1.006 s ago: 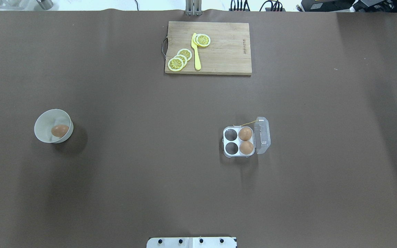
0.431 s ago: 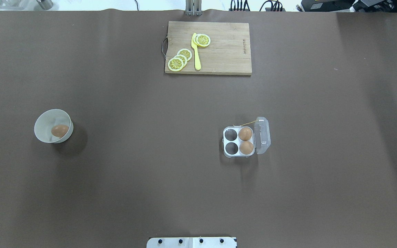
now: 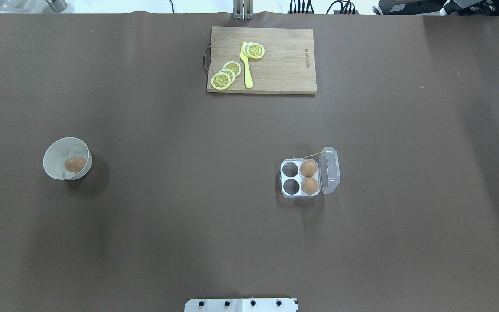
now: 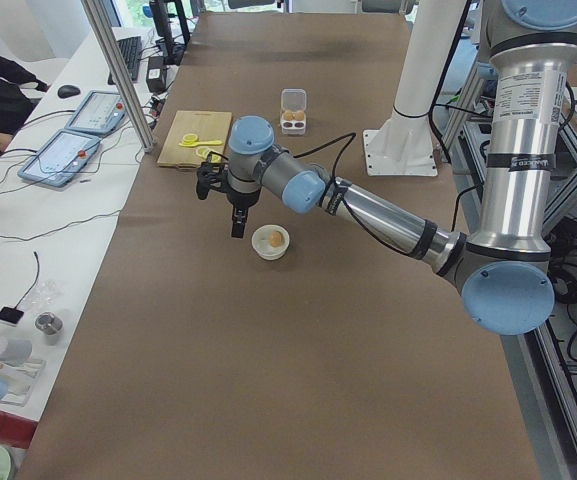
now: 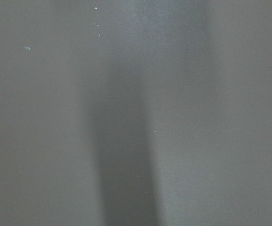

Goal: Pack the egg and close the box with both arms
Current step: 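Move the left gripper over the white bowl and lower toward the egg, then close the left gripper on the brown egg inside the bowl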

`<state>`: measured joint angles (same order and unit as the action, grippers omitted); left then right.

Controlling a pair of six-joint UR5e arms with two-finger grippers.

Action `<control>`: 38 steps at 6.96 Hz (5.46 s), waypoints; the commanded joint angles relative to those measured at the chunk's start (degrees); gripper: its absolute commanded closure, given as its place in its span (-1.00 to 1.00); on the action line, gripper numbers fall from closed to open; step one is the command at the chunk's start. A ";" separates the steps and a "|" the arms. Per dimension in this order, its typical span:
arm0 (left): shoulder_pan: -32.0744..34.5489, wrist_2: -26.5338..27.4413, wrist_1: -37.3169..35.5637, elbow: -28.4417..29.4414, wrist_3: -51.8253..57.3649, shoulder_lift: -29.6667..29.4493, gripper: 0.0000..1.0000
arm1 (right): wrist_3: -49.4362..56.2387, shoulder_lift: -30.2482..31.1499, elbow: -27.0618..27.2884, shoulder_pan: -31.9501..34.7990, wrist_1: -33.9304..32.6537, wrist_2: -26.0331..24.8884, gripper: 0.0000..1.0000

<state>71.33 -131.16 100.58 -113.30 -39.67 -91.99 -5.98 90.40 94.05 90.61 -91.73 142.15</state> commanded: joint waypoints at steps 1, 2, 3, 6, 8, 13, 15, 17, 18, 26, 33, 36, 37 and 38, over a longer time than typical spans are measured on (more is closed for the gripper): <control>-13.69 11.56 0.32 -0.60 -13.98 -0.21 -0.96 | 0.00 0.04 -0.10 0.00 0.24 -0.03 -1.00; -16.90 13.37 1.28 -0.60 -15.16 -0.03 -0.96 | 0.00 0.04 -0.27 0.00 0.24 -0.03 -1.00; -18.76 14.43 1.29 0.01 -16.31 -0.21 -0.94 | 0.00 0.04 -0.27 0.00 0.24 -0.03 -1.00; -21.85 15.41 1.46 3.69 -16.23 -2.84 -0.78 | 0.00 0.04 -0.45 0.00 0.24 -0.03 -1.00; -22.55 15.41 10.19 10.08 -16.49 -2.85 -0.76 | 0.00 0.04 -0.45 0.00 0.24 -0.03 -1.00; -23.87 15.41 12.71 11.53 -17.37 -2.76 -0.76 | -0.09 0.04 -0.45 0.00 0.24 -0.03 -1.00; -24.83 15.41 12.71 12.14 -17.46 -2.76 -0.78 | -0.09 -0.05 -0.62 0.00 0.24 -0.03 -1.00; -25.80 15.41 12.71 12.23 -18.16 -2.84 -0.80 | -0.09 -0.05 -0.62 -0.09 0.32 -0.12 -1.00; -25.89 15.41 12.71 12.32 -18.16 -2.84 -0.80 | -0.09 -0.05 -0.62 -0.09 0.32 -0.12 -1.00; -27.92 15.41 15.61 15.04 -18.17 -2.93 -0.88 | -0.26 -0.14 -0.19 -0.09 0.32 -0.03 -1.00; -27.83 15.41 15.61 14.52 -18.17 -2.32 -0.57 | -0.53 -0.14 0.08 -0.09 0.32 0.06 -1.00; -27.74 15.41 15.61 14.17 -18.08 -1.97 -0.56 | -0.53 -0.14 0.17 -0.09 0.32 0.06 -1.00; -27.74 15.41 15.53 13.90 -18.16 -1.97 -0.56 | -0.53 -0.14 0.08 -0.09 0.41 1.28 -1.00; -27.74 15.41 15.61 13.90 -18.25 -1.97 -0.44 | -0.53 -0.14 0.08 -0.09 0.41 1.55 -1.00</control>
<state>43.59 -115.75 116.16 -99.28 -57.82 -93.97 -6.51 90.25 94.17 90.53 -91.35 143.06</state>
